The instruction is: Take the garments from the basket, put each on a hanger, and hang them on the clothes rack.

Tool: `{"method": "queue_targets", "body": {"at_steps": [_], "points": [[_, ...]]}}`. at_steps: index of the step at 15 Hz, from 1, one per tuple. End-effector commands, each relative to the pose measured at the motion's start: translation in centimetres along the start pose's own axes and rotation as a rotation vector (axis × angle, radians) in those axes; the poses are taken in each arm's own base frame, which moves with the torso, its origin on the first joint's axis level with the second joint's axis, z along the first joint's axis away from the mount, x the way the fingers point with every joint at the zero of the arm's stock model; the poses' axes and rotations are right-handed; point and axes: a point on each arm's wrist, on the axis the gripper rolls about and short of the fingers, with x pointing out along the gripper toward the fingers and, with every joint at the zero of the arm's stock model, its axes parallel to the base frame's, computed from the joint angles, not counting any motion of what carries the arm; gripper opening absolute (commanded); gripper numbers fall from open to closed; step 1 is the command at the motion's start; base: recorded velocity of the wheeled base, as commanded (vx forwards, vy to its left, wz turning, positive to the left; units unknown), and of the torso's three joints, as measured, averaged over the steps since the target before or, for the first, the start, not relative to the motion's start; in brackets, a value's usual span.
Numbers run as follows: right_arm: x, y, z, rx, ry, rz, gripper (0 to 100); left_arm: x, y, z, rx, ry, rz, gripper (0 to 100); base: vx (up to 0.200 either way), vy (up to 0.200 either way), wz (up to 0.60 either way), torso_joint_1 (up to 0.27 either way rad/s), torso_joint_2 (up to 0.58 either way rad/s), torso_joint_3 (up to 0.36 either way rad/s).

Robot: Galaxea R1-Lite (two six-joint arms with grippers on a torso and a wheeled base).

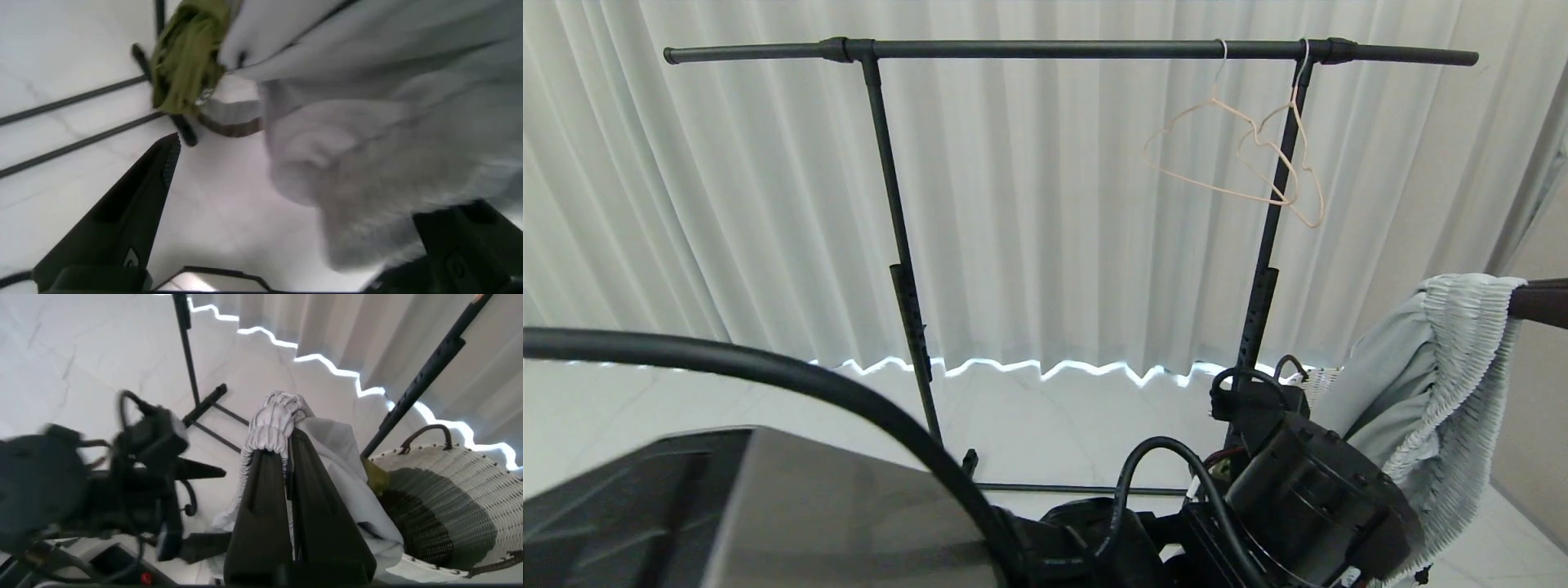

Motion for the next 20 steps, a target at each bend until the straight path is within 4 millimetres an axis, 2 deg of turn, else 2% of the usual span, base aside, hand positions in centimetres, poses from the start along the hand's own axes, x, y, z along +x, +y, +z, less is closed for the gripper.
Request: {"method": "queue_targets", "body": {"at_steps": [1,6,7,9,11,12,13,14,15,17,18,19,20], "points": [[0.1,0.0,0.1,0.0,-0.004,0.0,0,2.4,1.7,-1.6,-0.001,0.046,0.055,100,0.0,0.0,0.0,0.0,0.0,0.0],[0.8,-0.1,0.4,-0.002,-0.02,0.004,0,2.4,2.7,-3.8,0.016,0.118,0.09,100,0.0,0.0,0.0,0.0,0.0,0.0],[0.8,-0.1,0.4,-0.003,-0.018,0.004,0,2.2,2.8,-3.8,0.016,0.121,0.091,0,0.0,0.0,0.0,0.0,0.0,0.0],[1.1,-0.2,0.4,-0.002,-0.01,0.003,0,0.5,2.4,-3.2,0.016,0.101,0.088,0,0.0,0.0,0.0,0.0,0.0,0.0],[2.0,-0.3,0.7,-0.005,-0.023,-0.001,0,-3.8,1.6,-2.7,0.018,0.068,0.086,0,0.0,0.0,0.0,0.0,0.0,0.0],[2.1,-0.3,0.8,-0.006,-0.026,0.001,0,-4.2,1.6,-2.7,0.016,0.067,0.086,0,0.0,0.0,0.0,0.0,0.0,0.0],[2.7,-0.4,1.2,-0.012,-0.057,0.0,0,-9.3,1.5,-1.8,0.006,0.018,0.067,0,0.0,0.0,0.0,0.0,0.0,0.0],[2.8,-0.4,1.3,-0.015,-0.065,0.003,0,-11.1,1.6,-1.0,-0.004,-0.015,0.05,0,0.0,0.0,0.0,0.0,0.0,0.0],[2.9,-0.4,1.5,-0.02,-0.083,0.007,0,-14.4,1.7,0.8,-0.024,-0.088,0.007,0,0.0,0.0,0.0,0.0,0.0,0.0],[3.3,-0.1,1.9,-0.034,-0.121,0.048,0,-18.4,2.5,4.2,-0.049,-0.219,-0.031,0,0.0,0.0,0.0,0.0,0.0,0.0],[3.5,0.0,2.1,-0.04,-0.138,0.058,0,-20.2,3.3,5.1,-0.02,-0.248,-0.016,0,0.0,0.0,0.0,0.0,0.0,0.0],[3.6,0.1,2.2,-0.042,-0.141,0.065,0,-21.1,3.8,5.5,-0.003,-0.257,0.0,0,0.0,0.0,0.0,0.0,0.0,0.0],[4.0,0.3,2.3,-0.046,-0.144,0.078,0,-24.2,5.4,6.6,0.076,-0.266,0.06,0,0.0,0.0,0.0,0.0,0.0,0.0]]}}
